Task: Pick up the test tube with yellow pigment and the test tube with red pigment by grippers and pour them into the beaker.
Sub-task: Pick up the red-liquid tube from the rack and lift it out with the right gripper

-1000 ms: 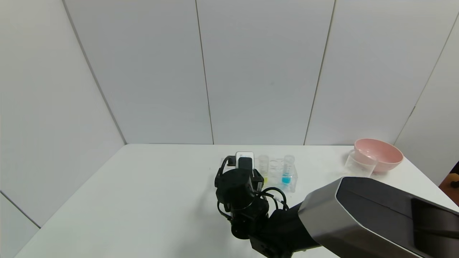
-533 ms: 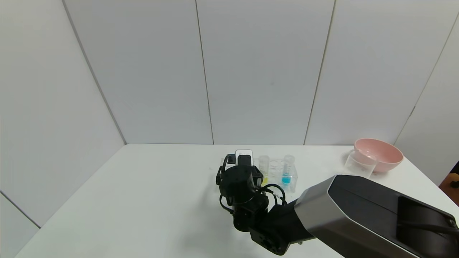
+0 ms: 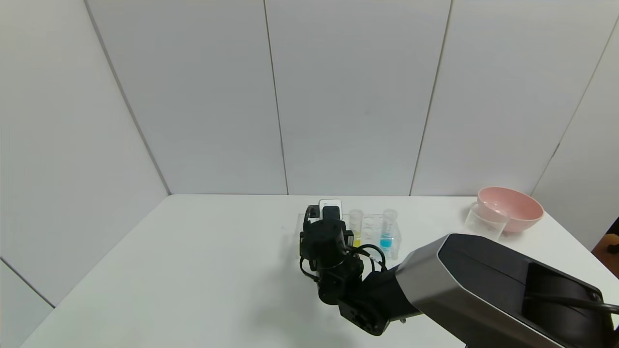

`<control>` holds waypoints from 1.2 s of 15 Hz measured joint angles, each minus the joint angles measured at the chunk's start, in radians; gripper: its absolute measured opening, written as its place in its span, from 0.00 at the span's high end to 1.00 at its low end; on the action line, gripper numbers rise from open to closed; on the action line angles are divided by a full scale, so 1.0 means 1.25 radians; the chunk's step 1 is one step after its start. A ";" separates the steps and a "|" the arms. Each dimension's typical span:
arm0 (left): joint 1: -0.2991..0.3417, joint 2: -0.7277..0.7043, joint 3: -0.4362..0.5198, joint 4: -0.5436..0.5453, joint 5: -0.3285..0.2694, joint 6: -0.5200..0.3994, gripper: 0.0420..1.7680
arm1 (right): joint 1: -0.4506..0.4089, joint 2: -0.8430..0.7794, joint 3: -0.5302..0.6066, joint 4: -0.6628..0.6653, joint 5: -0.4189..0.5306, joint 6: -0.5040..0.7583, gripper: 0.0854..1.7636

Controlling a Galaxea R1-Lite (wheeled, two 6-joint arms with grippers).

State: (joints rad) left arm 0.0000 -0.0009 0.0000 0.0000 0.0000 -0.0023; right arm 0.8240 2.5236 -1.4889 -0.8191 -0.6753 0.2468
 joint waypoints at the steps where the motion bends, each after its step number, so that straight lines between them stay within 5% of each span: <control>1: 0.000 0.000 0.000 0.000 0.000 0.000 0.00 | -0.002 0.001 0.000 0.000 0.002 0.000 0.52; 4: 0.000 0.000 0.000 0.000 0.000 0.000 0.00 | -0.003 0.006 0.000 -0.002 0.003 -0.001 0.72; 18: 0.000 0.000 0.000 0.000 0.000 0.000 0.00 | -0.020 -0.057 -0.002 0.000 0.032 -0.088 0.72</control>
State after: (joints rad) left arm 0.0000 -0.0009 0.0000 0.0000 0.0000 -0.0028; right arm 0.7994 2.4521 -1.4909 -0.8196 -0.6357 0.1370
